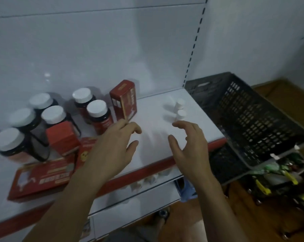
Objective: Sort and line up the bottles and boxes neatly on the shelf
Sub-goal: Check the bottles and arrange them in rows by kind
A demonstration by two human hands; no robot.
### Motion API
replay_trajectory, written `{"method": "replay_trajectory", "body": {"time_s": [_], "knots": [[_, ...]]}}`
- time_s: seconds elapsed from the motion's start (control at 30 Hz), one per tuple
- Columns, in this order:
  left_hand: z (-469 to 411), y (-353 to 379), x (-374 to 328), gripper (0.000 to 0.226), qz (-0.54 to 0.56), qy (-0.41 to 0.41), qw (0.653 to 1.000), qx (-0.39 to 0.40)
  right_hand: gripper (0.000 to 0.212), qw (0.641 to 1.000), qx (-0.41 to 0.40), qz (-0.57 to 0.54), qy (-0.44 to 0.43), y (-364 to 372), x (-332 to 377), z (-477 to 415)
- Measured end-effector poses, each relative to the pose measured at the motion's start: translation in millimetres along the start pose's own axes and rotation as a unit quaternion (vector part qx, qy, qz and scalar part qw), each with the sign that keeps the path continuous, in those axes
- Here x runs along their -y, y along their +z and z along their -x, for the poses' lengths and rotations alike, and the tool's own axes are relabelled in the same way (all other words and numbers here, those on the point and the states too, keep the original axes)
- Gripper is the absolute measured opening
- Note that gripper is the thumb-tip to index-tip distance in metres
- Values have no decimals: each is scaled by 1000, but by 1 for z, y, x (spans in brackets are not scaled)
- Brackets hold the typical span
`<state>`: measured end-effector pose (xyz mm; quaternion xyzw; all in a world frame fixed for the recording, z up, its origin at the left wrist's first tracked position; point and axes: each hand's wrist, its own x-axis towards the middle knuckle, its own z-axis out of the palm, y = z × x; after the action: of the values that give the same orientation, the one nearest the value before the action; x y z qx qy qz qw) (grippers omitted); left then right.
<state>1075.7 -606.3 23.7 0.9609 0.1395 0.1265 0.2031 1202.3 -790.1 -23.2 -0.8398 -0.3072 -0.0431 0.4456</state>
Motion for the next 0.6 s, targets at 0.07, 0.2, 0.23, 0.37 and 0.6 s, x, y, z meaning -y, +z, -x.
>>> {"method": "replay_trajectory", "body": {"time_s": [0.07,0.2,0.23,0.37,0.6], "knots": [[-37,18,-11,31,5,11,999,37,34,999,-23,8,23,-15,-22,-14],[-112,45,-27,59,38,15,990,138,40,997,12,47,57,-39,-56,-42],[-129,50,-30,68,39,11,987,157,42,997,30,53,56,-44,-63,-48],[-183,72,-39,82,38,26,981,188,49,991,97,82,27,-47,-85,-73],[-210,88,-37,34,72,22,980,183,59,984,173,38,13,-28,-99,-97]]}}
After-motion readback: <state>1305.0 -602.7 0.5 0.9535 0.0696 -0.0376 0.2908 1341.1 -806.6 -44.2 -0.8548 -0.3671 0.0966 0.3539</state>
